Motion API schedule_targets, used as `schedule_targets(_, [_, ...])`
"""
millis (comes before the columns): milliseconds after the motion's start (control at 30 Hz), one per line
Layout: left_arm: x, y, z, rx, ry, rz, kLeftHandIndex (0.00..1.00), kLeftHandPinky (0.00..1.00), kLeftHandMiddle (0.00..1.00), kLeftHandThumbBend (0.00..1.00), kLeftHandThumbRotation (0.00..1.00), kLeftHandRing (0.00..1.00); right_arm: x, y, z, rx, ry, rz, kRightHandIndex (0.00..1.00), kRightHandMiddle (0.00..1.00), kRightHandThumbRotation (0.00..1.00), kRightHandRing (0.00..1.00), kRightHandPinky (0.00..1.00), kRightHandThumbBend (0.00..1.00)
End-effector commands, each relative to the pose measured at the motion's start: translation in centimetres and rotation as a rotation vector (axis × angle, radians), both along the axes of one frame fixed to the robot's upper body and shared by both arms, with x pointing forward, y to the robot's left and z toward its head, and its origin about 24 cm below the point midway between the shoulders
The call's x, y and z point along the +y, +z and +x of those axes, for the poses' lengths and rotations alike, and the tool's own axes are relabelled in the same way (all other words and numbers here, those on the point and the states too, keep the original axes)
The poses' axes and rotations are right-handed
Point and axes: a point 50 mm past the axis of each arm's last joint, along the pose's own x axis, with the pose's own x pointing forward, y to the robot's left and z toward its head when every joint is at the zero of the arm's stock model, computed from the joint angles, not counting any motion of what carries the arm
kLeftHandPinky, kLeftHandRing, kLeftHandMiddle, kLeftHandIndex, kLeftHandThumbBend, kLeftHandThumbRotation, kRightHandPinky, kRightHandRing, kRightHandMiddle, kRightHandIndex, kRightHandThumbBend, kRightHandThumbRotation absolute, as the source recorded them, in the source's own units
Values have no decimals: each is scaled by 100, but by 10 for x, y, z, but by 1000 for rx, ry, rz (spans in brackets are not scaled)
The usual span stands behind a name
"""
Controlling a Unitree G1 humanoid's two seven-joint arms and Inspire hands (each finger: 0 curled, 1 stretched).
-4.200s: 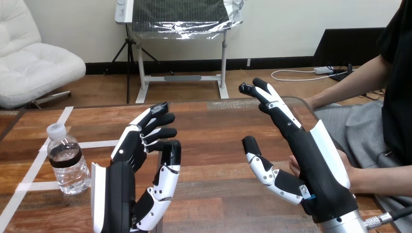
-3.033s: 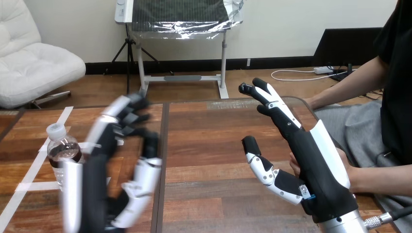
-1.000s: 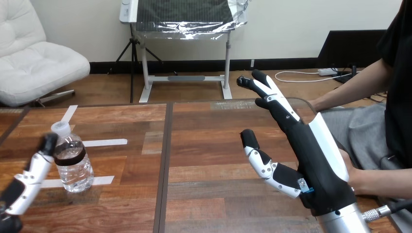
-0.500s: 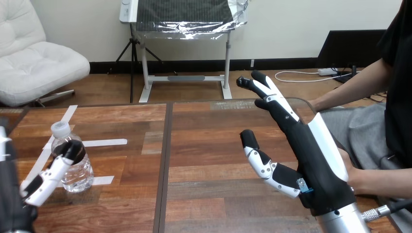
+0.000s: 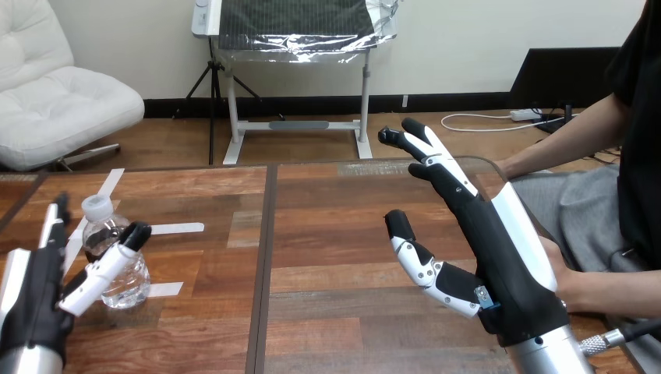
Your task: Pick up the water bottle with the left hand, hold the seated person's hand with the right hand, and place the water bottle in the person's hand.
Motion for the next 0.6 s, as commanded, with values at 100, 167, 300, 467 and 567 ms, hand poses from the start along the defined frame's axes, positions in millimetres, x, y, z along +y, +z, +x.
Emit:
schedule_targets(100, [10, 19, 25, -39, -32, 20, 100, 100, 100, 100, 63, 100, 1, 14, 8, -65, 12, 10, 88, 99, 0, 95, 88, 14])
schedule_targets(167, [10, 19, 27, -37, -36, 19, 100, 100, 100, 100, 62, 100, 1, 14, 8, -65, 12, 10, 87, 99, 0, 95, 88, 14])
schedule_targets(300, [11, 19, 31, -32, -36, 16, 100, 100, 100, 100, 61, 100, 1, 14, 8, -64, 11, 9, 87, 99, 0, 95, 89, 15])
schedule_targets(467, [12, 19, 37, -29, -27, 21, 100, 100, 100, 100, 62, 100, 1, 14, 8, -59, 9, 7, 86, 99, 0, 96, 90, 16])
schedule_targets(567, [12, 19, 40, -29, -18, 21, 100, 100, 100, 100, 62, 100, 1, 14, 8, -58, 9, 7, 86, 99, 0, 96, 90, 16])
